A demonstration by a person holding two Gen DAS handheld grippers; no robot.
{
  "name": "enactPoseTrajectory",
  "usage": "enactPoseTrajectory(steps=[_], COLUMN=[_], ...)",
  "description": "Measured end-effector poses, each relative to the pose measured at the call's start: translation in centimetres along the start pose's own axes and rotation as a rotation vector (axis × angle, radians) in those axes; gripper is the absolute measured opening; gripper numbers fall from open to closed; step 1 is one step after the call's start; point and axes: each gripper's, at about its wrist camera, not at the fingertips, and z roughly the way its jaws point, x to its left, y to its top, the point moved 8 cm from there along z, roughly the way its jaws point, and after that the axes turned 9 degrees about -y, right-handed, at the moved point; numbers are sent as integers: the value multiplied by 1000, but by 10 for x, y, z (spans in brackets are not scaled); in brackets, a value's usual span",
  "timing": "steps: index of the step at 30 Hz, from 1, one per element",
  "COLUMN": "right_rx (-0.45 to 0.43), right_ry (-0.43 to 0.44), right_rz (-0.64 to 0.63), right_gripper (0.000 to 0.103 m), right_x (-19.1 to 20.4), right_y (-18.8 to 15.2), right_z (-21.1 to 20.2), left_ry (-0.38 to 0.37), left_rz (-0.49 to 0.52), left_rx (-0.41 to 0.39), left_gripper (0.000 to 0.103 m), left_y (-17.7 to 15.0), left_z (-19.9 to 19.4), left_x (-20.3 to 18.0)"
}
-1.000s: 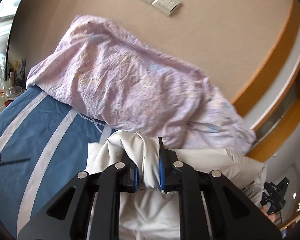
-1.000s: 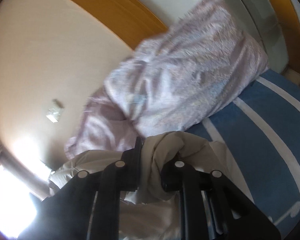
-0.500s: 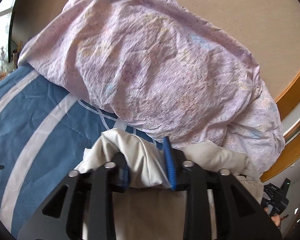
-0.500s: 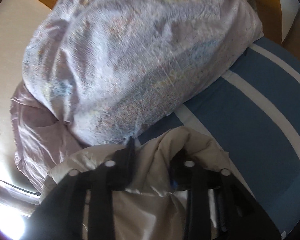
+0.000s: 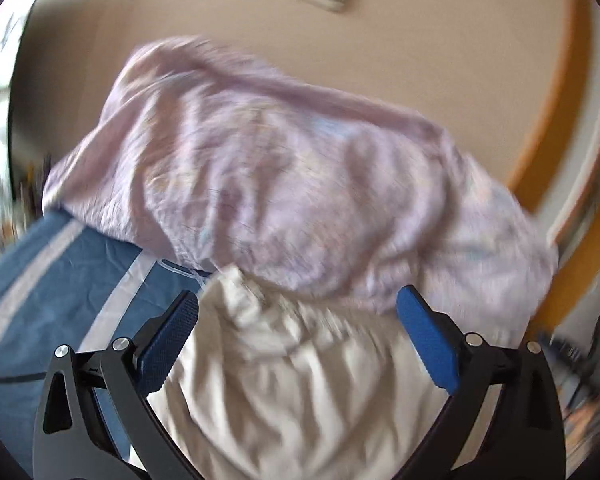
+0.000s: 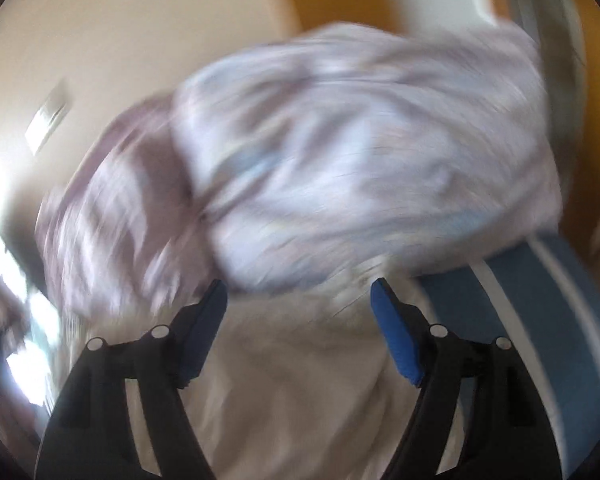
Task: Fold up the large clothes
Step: 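Lay the hem over the collar and release both grippers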
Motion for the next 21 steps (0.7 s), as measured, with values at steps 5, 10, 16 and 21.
enactPoseTrajectory(steps=[5, 10, 16, 21], right_rx=[17, 60, 159, 220], right_ry=[18, -34, -124, -160], right_rz=[-183, -257, -242, -222], right_gripper=[70, 70, 73, 78], right_x=[50, 64, 56, 50], right_y=[-45, -66, -75, -76], right_z=[-13, 8, 62, 95], left_ry=[35, 119, 211, 235], left_rz=[254, 356, 270, 209], left_rx=[42, 84, 177, 177], left_gripper=[101, 101, 101, 102], left_y=[-44, -58, -72, -67], left_z=[-7, 20, 68, 84], left_x=[-52, -58, -25, -10])
